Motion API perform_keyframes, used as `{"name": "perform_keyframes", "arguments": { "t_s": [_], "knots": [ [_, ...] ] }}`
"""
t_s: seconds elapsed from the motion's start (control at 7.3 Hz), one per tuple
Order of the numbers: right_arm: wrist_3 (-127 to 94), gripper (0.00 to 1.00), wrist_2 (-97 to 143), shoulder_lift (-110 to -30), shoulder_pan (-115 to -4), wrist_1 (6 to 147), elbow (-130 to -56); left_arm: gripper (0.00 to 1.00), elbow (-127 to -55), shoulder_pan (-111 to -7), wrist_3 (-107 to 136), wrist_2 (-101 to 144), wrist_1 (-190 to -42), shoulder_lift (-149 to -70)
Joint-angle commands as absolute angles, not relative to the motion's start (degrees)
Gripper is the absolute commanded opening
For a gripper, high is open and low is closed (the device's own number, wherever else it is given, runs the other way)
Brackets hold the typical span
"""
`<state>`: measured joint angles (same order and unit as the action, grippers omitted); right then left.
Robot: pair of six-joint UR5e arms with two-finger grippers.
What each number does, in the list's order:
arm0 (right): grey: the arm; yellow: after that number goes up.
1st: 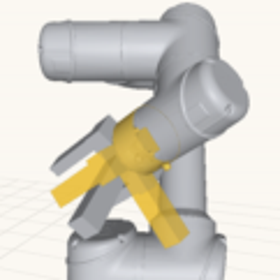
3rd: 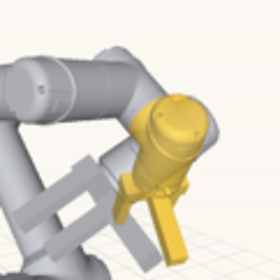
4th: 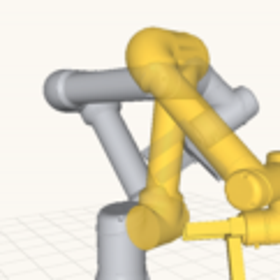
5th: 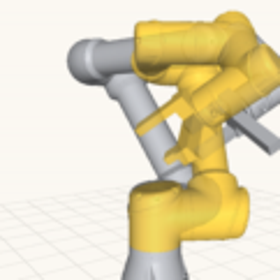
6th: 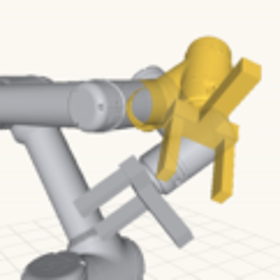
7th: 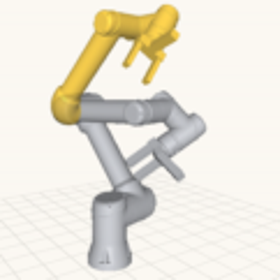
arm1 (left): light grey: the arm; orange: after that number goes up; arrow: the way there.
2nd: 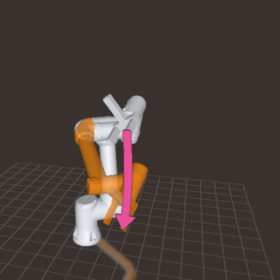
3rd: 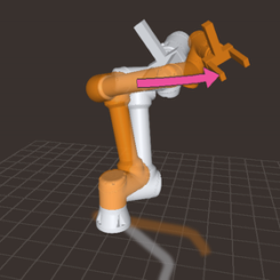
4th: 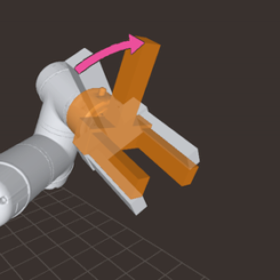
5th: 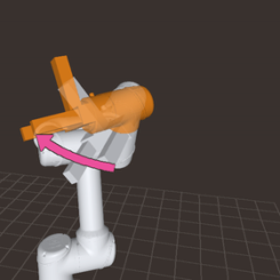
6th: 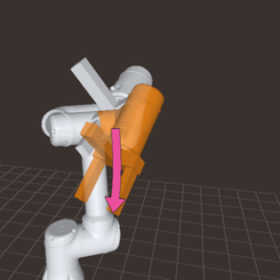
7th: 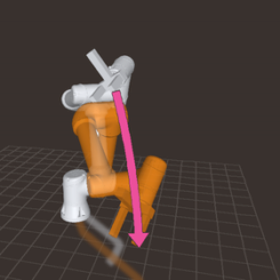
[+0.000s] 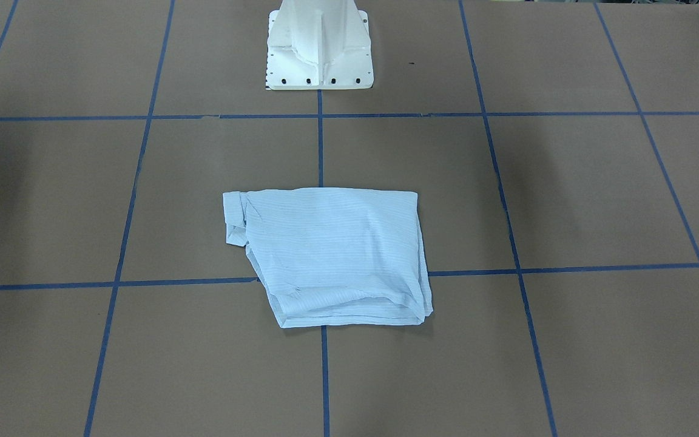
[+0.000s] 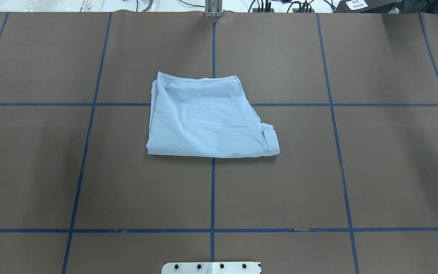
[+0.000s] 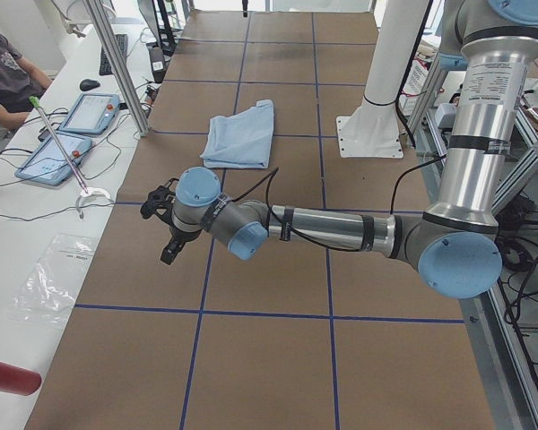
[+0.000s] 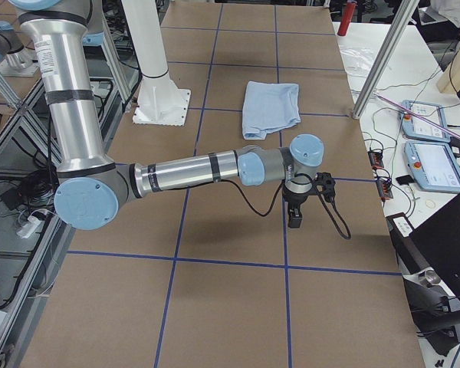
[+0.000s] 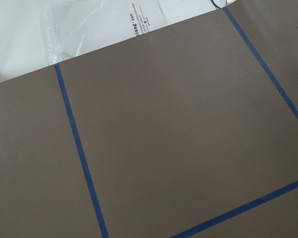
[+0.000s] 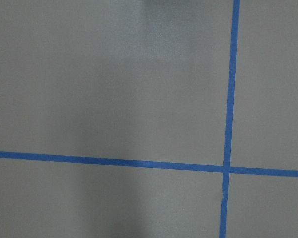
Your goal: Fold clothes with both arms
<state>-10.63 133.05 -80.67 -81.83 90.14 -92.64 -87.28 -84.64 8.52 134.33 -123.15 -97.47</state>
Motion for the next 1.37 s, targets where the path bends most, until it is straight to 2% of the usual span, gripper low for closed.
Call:
{"name": "perform_keyframes", "arguments": {
  "t_s": [0.0,0.41,1.23],
  "knots": [
    [-10.72,1.00,133.24,-80.77,-81.83,90.18,-92.99,1.00,-87.71,-84.64,8.53,134.38,-123.31,-97.21],
    [-10.98,1.00,133.42,-81.38,-81.83,90.18,-94.04,1.00,-90.87,-84.55,8.44,134.38,-123.31,-95.89],
    [-11.34,1.00,134.73,-82.97,-81.83,90.18,-97.20,1.00,-91.23,-84.55,8.35,134.30,-123.57,-95.10]
  ]
}}
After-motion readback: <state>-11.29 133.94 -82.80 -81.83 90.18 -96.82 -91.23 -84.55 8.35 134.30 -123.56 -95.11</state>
